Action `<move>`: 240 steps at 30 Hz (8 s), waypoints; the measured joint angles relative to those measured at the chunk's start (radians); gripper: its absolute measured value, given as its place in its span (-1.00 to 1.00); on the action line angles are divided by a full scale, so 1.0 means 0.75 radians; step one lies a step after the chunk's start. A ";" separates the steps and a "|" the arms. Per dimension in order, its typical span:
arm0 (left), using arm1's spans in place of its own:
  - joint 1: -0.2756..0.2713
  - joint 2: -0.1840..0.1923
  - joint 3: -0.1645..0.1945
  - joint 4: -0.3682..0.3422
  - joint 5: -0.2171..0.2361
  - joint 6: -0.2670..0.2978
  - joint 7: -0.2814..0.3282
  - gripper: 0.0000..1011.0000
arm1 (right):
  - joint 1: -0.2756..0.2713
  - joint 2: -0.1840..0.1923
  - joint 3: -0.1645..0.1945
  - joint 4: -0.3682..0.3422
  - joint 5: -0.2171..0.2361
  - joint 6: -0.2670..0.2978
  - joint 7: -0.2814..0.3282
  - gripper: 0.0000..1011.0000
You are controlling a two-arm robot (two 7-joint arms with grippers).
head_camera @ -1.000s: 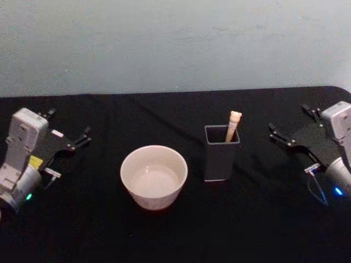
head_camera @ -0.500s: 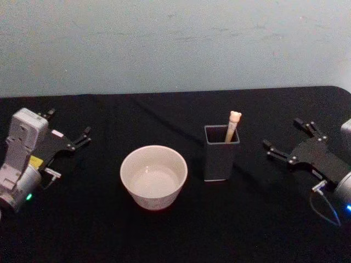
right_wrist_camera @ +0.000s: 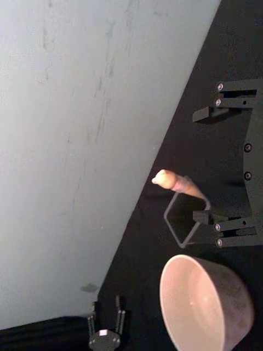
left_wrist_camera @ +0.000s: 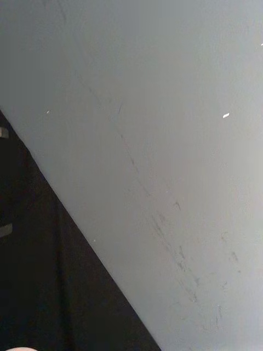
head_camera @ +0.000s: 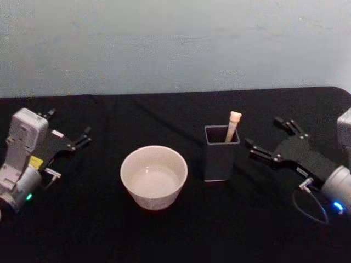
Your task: Pick up the stirring spoon with one hand, stir inside the cup, then place it back in its original position.
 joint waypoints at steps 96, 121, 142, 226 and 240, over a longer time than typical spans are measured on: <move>0.000 0.000 0.000 0.000 0.000 0.000 0.000 0.98 | 0.243 -0.226 -0.016 0.250 -0.034 0.113 0.174 -0.55; 0.000 0.000 0.000 0.000 0.000 0.000 0.000 0.98 | 0.219 -0.226 0.032 0.173 0.050 0.169 0.204 -0.55; 0.000 0.000 0.000 0.000 0.000 0.000 0.000 0.98 | 0.217 -0.209 0.099 0.011 0.152 0.112 0.199 -0.55; 0.000 0.000 0.000 0.000 0.000 0.000 0.000 0.98 | 0.535 -0.438 -0.382 0.455 -0.032 0.065 0.413 -0.55; 0.000 0.000 0.000 0.000 0.000 0.000 0.000 0.98 | 0.502 -0.402 -0.310 0.422 -0.047 0.079 0.369 -0.55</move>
